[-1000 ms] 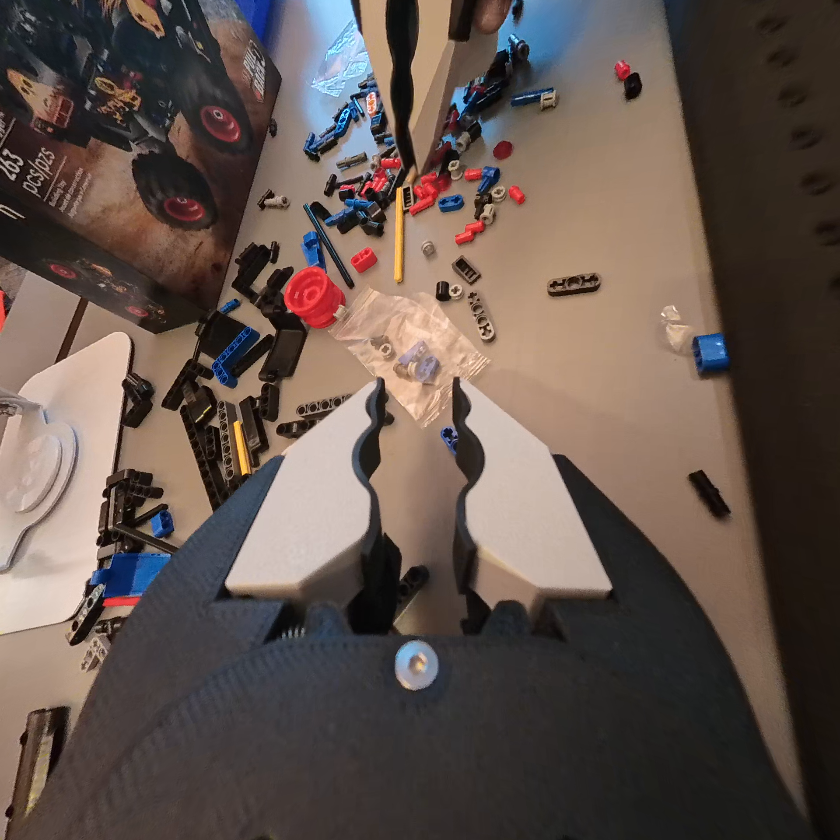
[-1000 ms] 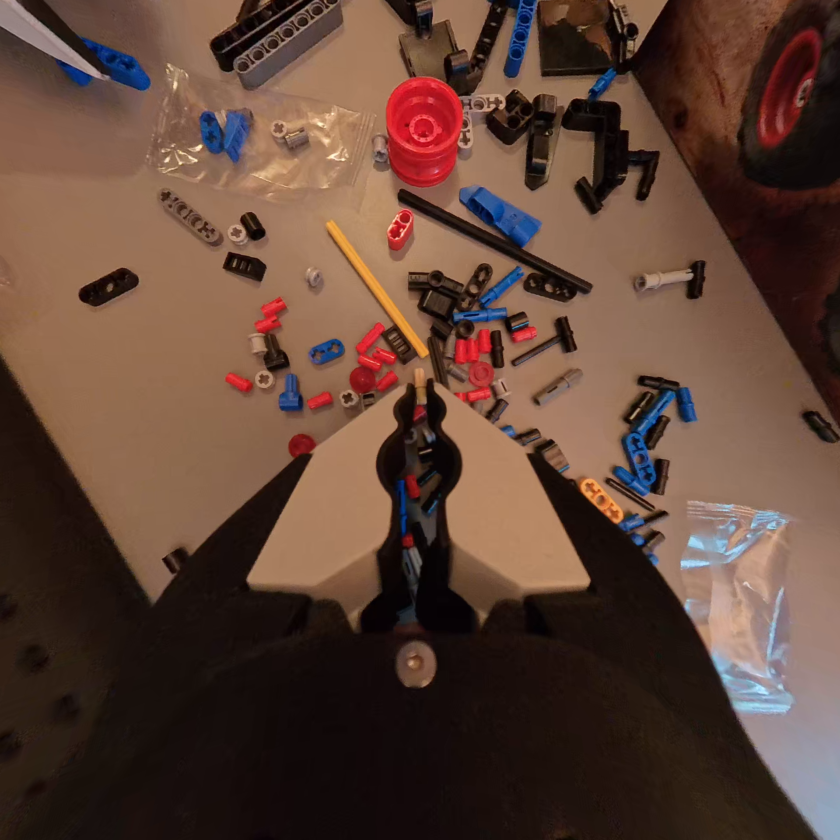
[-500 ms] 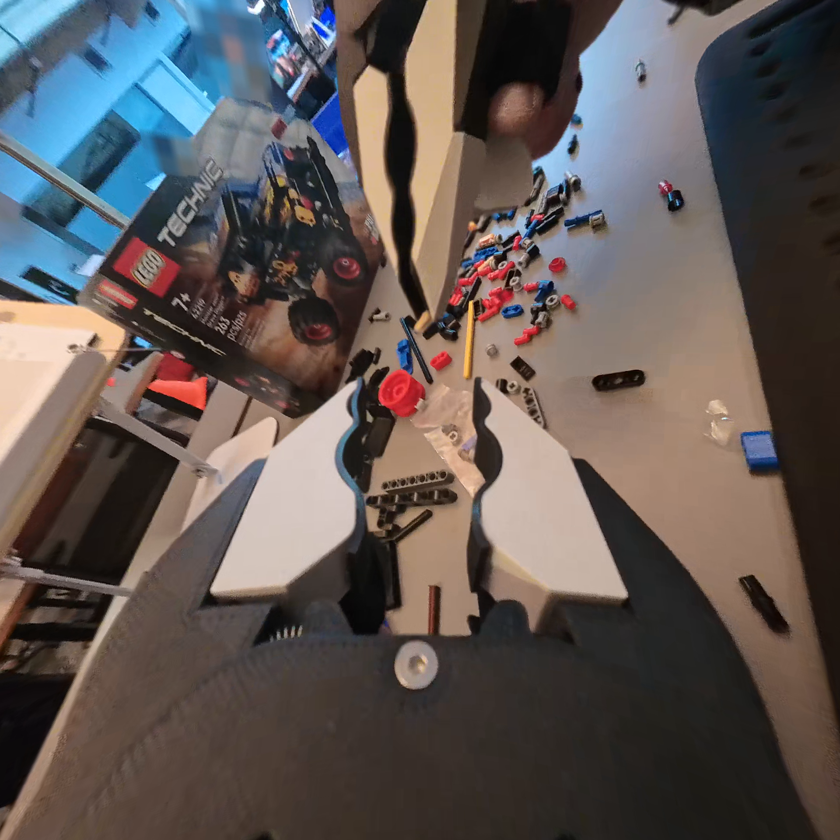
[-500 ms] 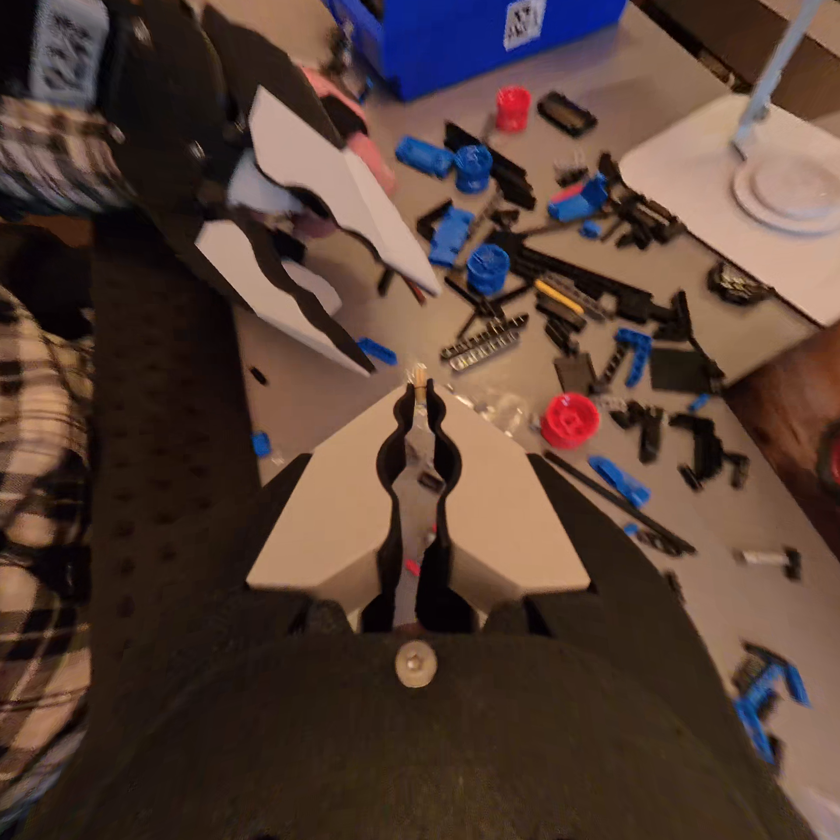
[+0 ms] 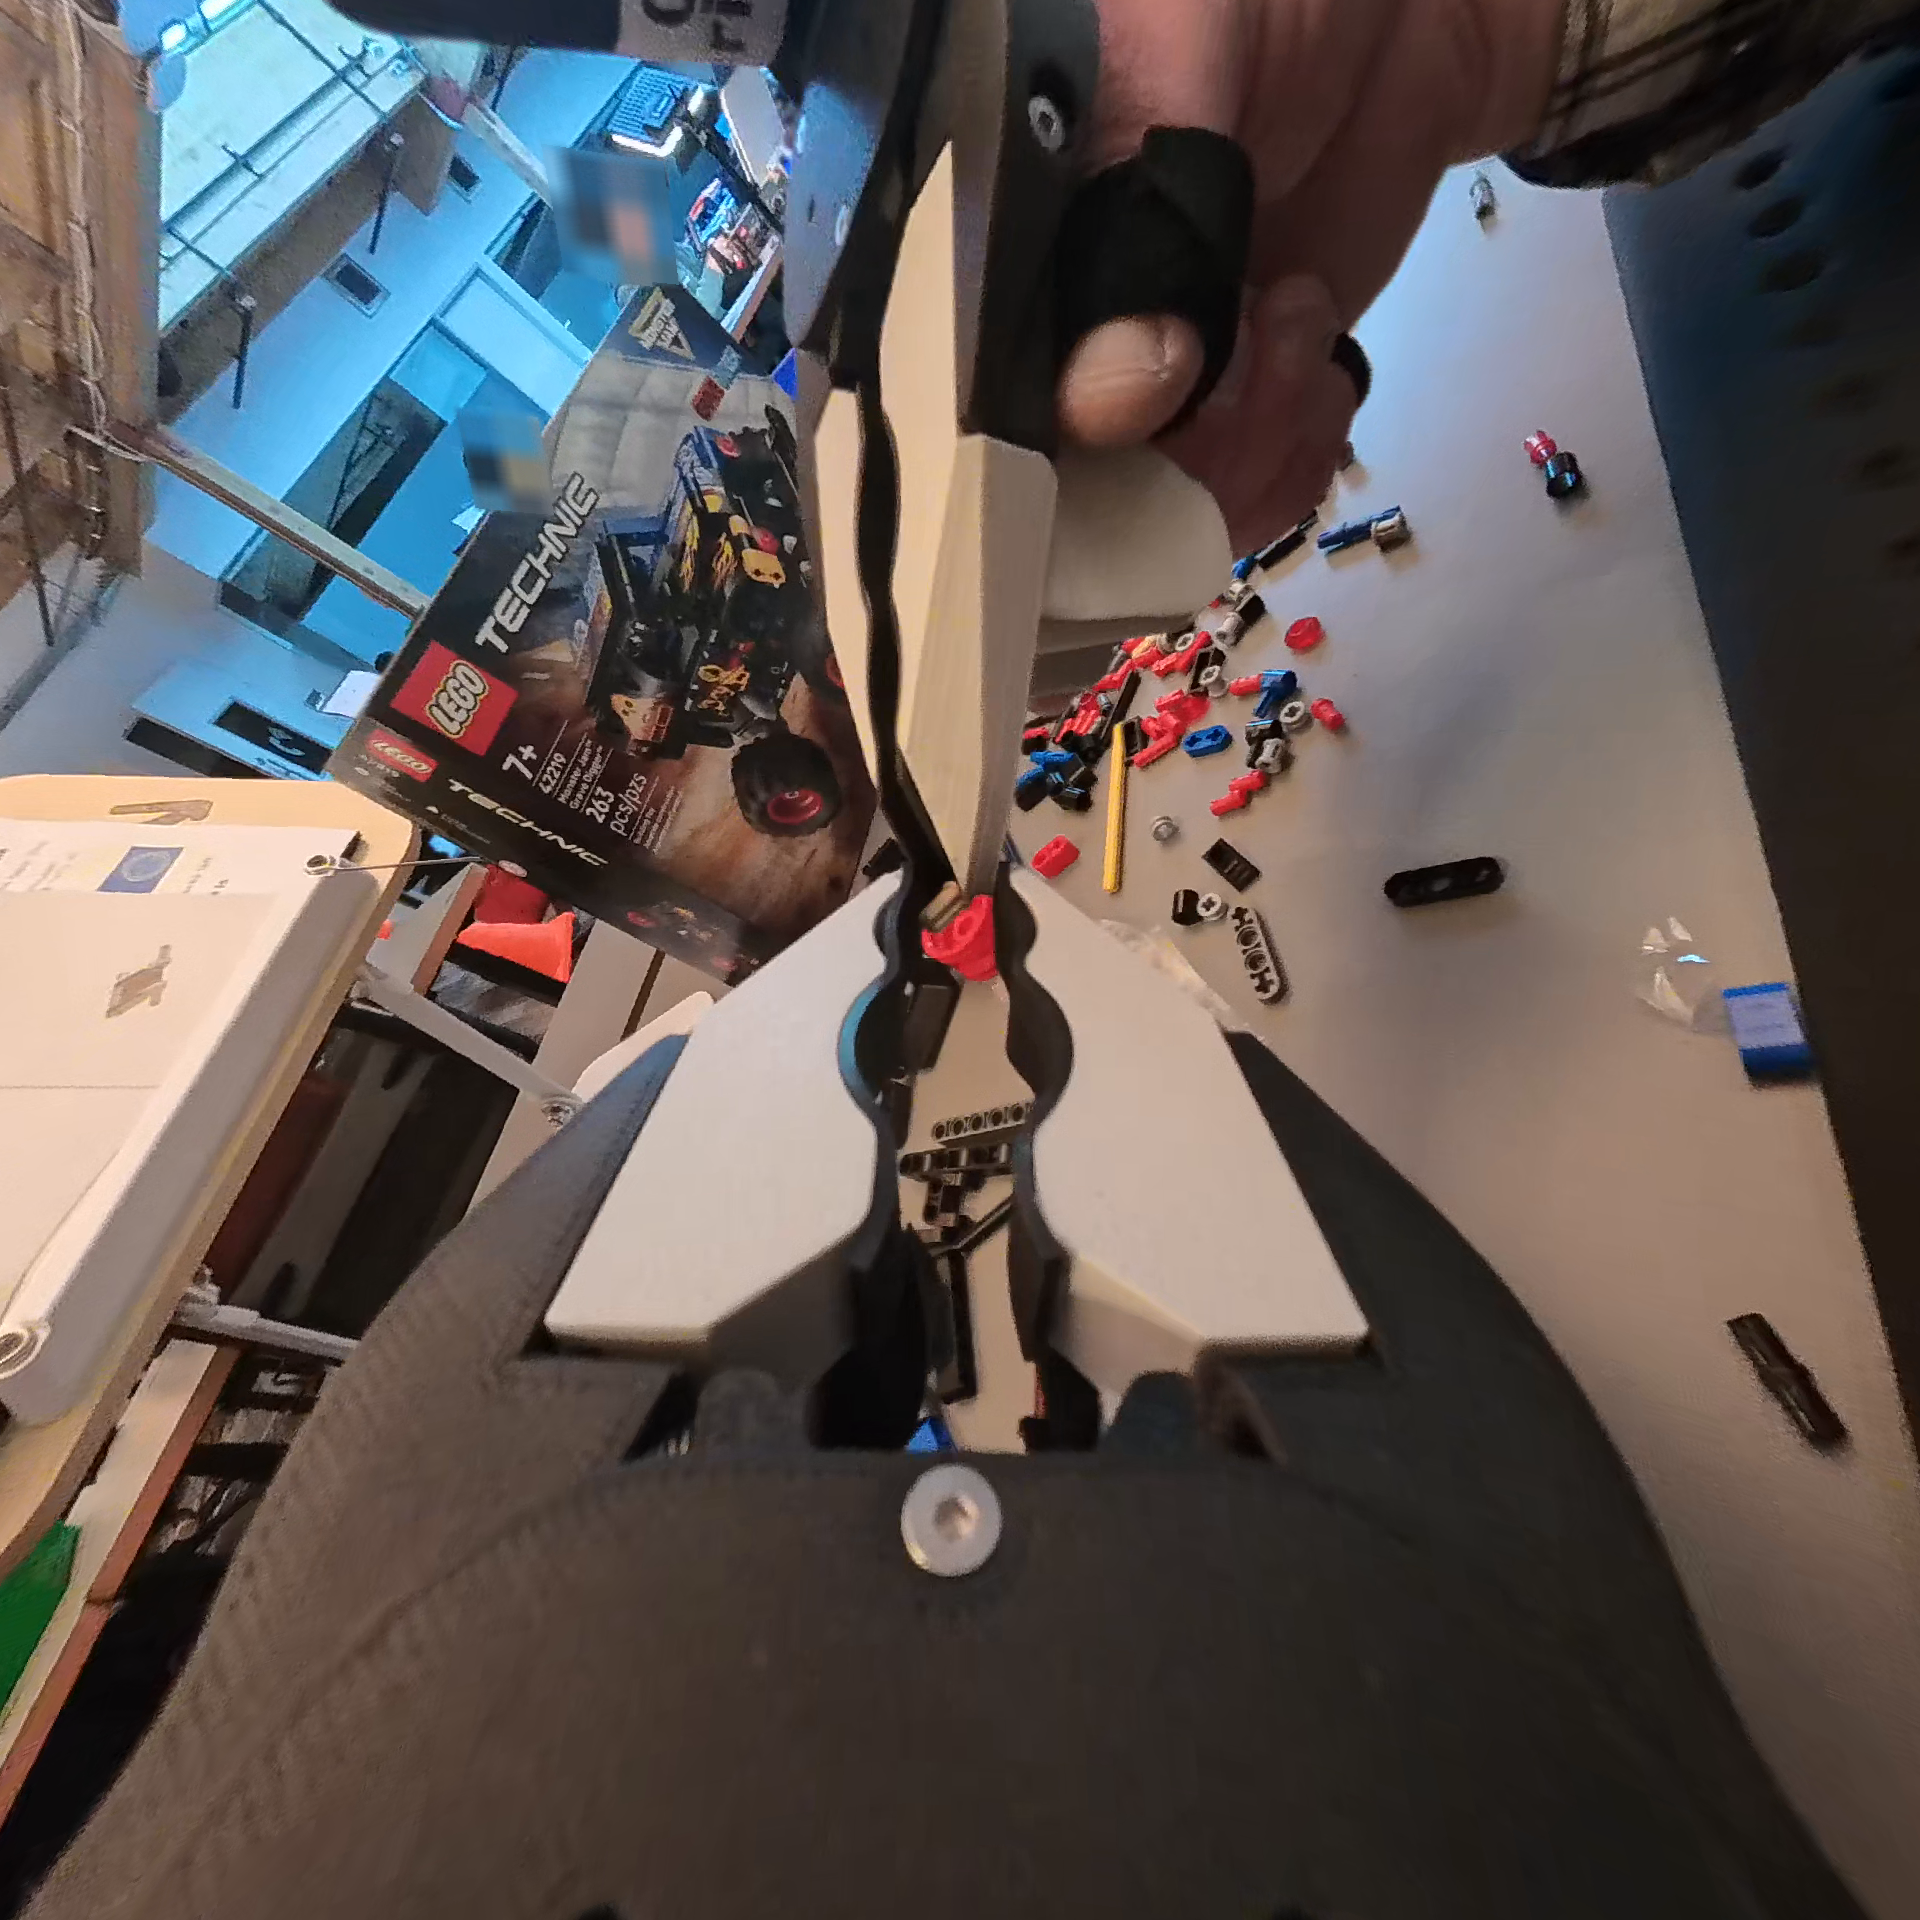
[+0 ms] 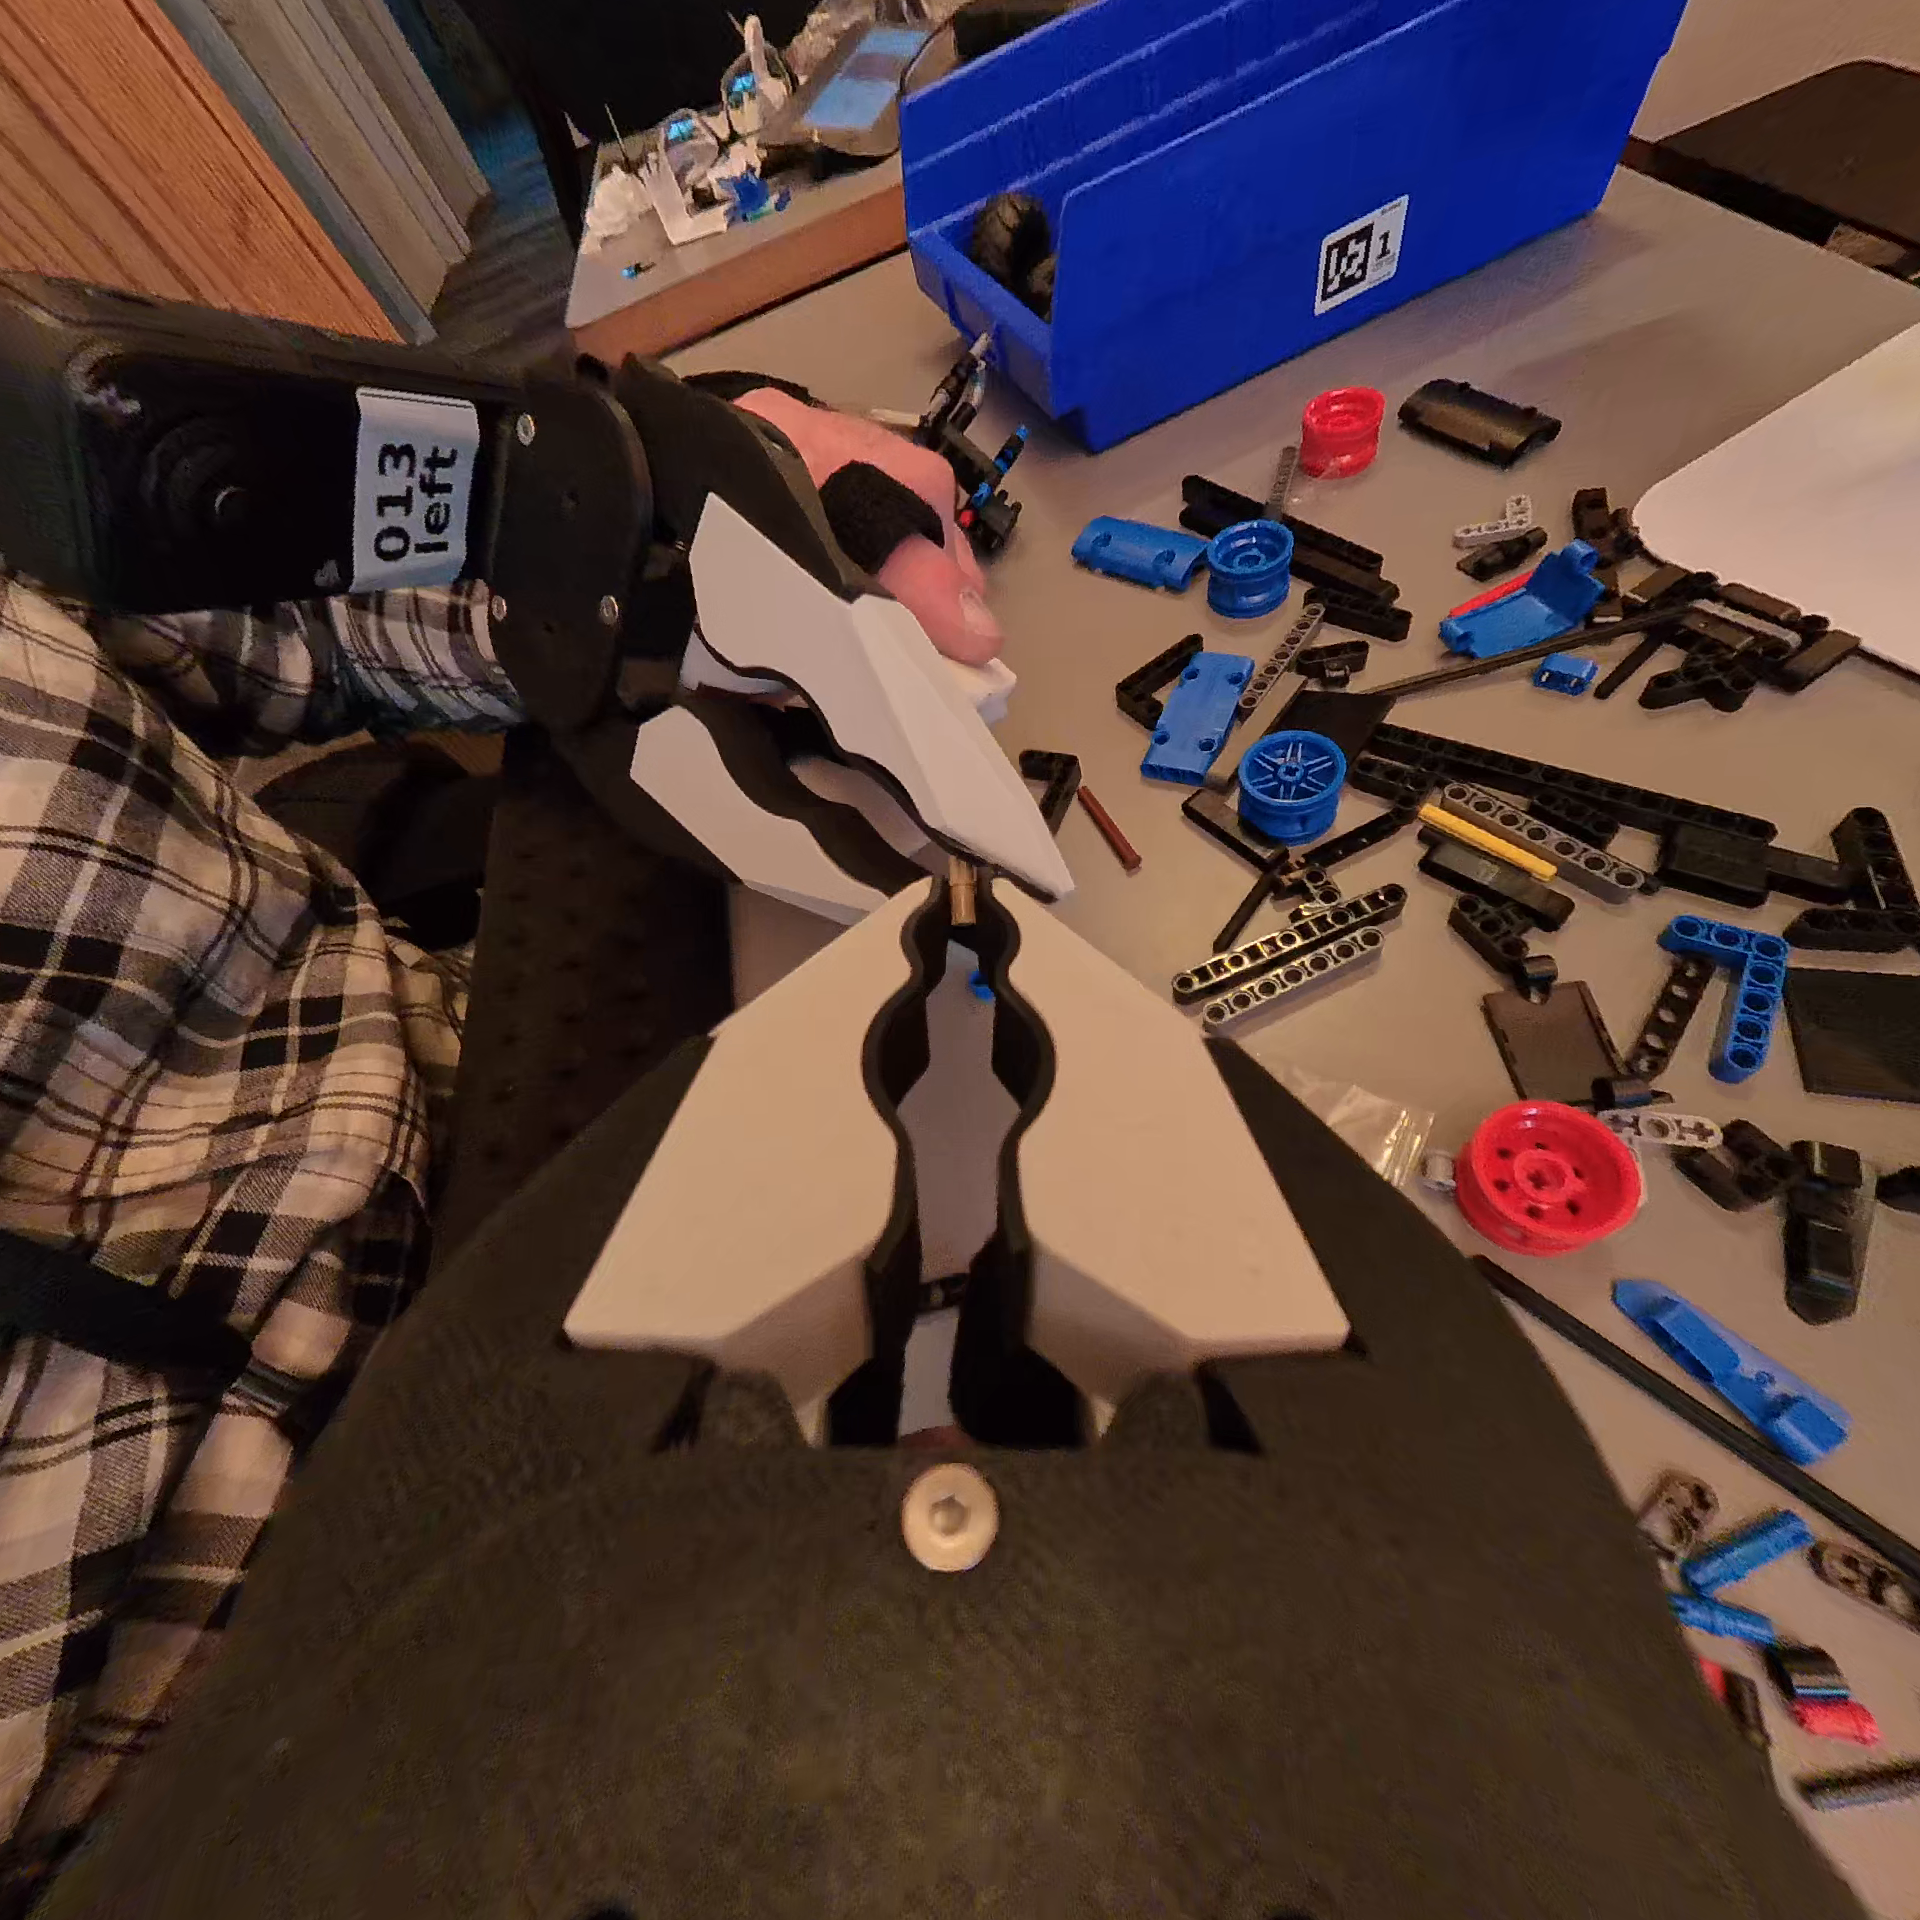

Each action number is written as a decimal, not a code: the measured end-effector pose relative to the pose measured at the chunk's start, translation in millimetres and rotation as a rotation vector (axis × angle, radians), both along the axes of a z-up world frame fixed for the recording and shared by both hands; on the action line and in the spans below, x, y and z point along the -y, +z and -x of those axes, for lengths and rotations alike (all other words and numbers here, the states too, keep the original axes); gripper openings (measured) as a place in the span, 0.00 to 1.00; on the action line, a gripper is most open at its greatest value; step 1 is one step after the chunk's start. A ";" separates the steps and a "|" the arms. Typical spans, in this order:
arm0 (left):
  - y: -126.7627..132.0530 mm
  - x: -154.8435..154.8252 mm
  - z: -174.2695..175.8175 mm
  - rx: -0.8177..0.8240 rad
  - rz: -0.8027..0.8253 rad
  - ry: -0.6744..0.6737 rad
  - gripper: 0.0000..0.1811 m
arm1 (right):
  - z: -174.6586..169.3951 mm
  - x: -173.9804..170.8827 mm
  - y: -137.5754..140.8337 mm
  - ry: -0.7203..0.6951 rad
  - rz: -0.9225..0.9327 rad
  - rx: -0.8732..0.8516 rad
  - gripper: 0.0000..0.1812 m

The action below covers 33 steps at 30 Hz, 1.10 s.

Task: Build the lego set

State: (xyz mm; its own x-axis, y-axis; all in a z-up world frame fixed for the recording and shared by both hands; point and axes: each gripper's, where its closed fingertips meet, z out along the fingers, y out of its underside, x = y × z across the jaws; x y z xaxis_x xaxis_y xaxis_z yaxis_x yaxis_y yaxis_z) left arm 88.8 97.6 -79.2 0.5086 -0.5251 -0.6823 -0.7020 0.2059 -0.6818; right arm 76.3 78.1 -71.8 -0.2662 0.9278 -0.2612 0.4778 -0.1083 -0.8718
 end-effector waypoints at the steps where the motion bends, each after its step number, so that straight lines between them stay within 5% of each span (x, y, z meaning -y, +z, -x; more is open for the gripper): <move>1: 0.0 -0.2 0.3 -0.001 0.000 0.003 0.06 | 0.2 -0.2 0.2 -0.001 0.007 -0.003 0.02; 33: 25.9 -1.5 12.4 0.217 -0.008 0.031 0.04 | 12.5 -4.2 28.4 -0.025 0.193 -0.235 0.02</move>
